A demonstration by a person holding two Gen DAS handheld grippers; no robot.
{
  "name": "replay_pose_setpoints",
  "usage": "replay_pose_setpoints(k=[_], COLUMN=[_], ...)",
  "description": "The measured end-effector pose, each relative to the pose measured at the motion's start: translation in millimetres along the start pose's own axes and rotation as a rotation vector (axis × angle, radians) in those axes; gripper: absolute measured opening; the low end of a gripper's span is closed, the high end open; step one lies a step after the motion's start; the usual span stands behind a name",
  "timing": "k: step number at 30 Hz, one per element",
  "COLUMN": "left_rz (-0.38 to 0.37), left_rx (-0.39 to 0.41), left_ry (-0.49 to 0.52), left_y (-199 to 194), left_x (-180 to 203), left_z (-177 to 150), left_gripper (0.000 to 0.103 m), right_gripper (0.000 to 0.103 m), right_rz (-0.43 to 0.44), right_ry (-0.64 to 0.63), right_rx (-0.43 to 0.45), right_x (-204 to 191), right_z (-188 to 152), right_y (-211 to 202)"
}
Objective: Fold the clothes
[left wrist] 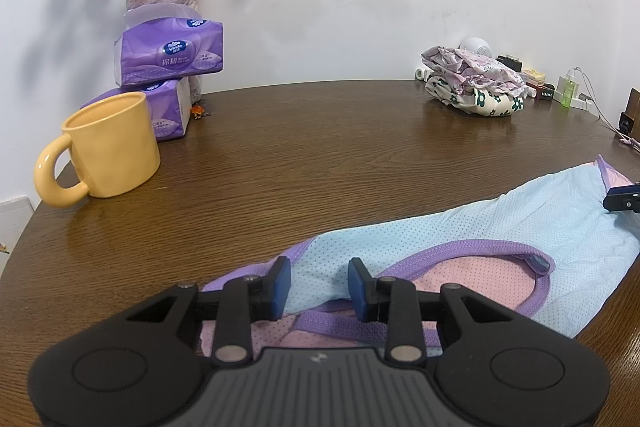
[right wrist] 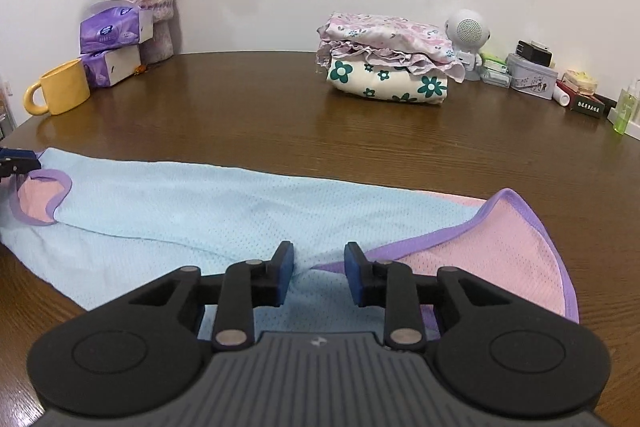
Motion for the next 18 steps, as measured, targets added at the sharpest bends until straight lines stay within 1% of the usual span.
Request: replay_pose_setpoints(k=[6,7,13,15,18], left_rz=[-0.001,-0.001,0.001,0.001,0.001], left_rx=[0.001,0.001,0.001,0.001,0.001], left_ry=[0.000,0.000,0.000,0.001,0.001], left_y=[0.2,0.2,0.1,0.1,0.1], left_x=[-0.1,-0.1,0.0,-0.3,-0.4], left_z=[-0.2,-0.3,-0.4,-0.5,-0.6], left_gripper=[0.030,0.030,0.030,0.030,0.030], right_gripper=[0.029,0.031,0.031,0.031,0.024], right_rz=[0.001,0.001,0.001,0.001,0.002], right_ry=[0.000,0.000,0.000,0.000,0.000], right_rx=[0.000,0.000,0.000,0.000,0.000], right_x=[-0.6,-0.6,-1.2,-1.4,-1.7], right_z=[0.0,0.0,0.0,0.0,0.0], right_y=[-0.1,-0.1,-0.1,-0.2,-0.2])
Point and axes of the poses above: each gripper's, at about its wrist camera, not at the fingertips, and y roughly the way its jaws point, x to its right, z to its top, the point moved 1 cm from there along y, roughly the way its jaws point, and after that the axes turned 6 degrees about x, right-handed, at the moved point
